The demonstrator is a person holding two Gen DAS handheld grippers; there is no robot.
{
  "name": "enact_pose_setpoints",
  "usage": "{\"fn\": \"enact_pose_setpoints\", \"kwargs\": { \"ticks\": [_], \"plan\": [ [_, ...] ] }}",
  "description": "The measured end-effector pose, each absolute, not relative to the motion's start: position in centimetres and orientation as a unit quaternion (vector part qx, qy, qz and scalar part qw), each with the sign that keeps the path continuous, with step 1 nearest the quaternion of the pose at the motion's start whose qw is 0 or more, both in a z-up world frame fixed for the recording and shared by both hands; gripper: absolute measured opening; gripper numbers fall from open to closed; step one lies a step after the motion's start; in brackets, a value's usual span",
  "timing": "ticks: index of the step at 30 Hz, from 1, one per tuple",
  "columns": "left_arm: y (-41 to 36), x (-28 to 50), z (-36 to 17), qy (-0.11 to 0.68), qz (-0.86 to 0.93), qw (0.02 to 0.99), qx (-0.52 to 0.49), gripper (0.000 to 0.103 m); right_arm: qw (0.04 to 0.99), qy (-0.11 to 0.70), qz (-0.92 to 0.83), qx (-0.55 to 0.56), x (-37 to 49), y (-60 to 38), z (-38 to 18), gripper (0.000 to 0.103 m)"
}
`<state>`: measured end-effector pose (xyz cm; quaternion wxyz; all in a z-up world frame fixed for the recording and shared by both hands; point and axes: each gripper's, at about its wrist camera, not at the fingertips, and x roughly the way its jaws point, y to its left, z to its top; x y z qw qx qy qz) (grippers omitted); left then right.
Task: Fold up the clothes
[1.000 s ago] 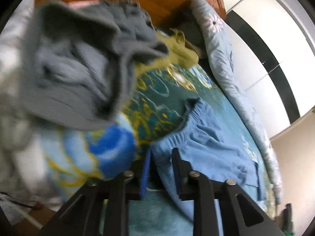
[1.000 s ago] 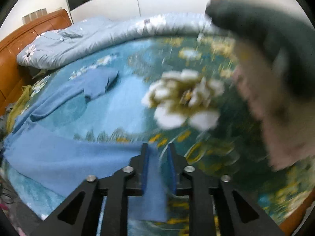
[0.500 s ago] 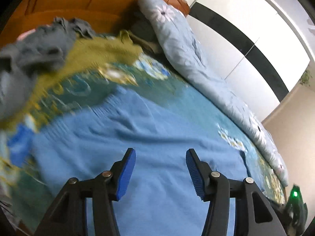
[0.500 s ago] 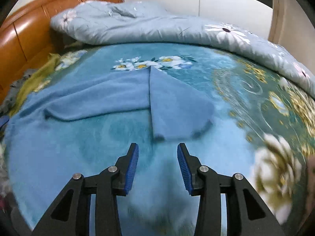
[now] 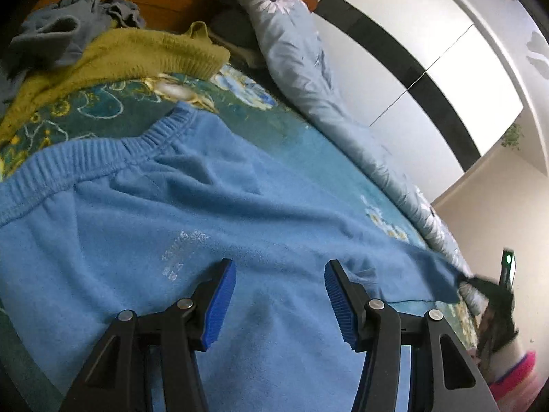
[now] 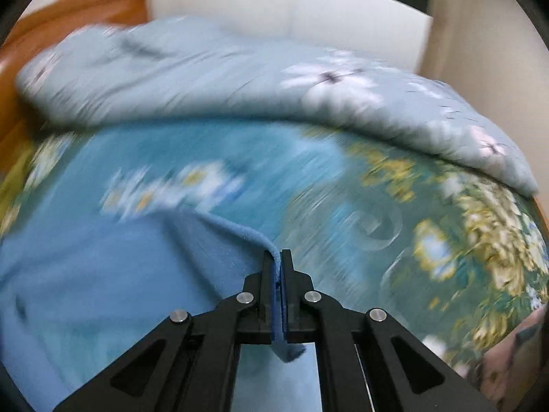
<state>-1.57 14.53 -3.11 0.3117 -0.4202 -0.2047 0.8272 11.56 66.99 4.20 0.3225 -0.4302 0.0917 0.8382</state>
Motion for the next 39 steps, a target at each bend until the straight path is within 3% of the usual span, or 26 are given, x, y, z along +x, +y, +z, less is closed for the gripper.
{"fn": "enact_pose_setpoints", "kwargs": {
  "ticks": [10,18,20,22,27,30,34,39],
  "plan": [
    [14.7,-2.0,-3.5,-0.21,0.82,0.315,-0.43,0.06,0.433,0.124,0.773,-0.446,7.3,75.6,1.2,0.002],
    [13.6,-1.4,-2.9,-0.221,0.821,0.322,-0.417,0.061,0.351,0.147,0.824,-0.42,12.3,69.5,4.0,0.003],
    [13.0,-1.0,-2.7,-0.228,0.821,0.324,-0.41,0.061,0.32,0.146,0.836,-0.422,14.8,66.6,4.4,0.01],
    [12.3,-0.6,-2.5,-0.235,0.822,0.326,-0.404,0.061,0.294,0.15,0.843,-0.425,18.3,63.3,4.3,0.03],
    [10.7,0.3,-1.9,-0.253,0.823,0.33,-0.387,0.061,0.249,0.209,0.849,-0.416,28.3,56.6,3.1,0.042],
    [9.8,0.9,-1.6,-0.263,0.823,0.332,-0.377,0.063,0.227,0.269,0.85,-0.392,33.7,54.3,2.8,0.061],
    [6.2,2.1,-2.6,-0.304,0.805,0.298,-0.413,0.064,0.216,0.326,0.842,-0.371,39.7,52.0,2.2,0.069],
    [0.8,3.4,-4.6,-0.37,0.77,0.261,-0.449,0.064,0.215,0.395,0.818,-0.358,43.3,51.3,-0.3,0.07]
  ]
}}
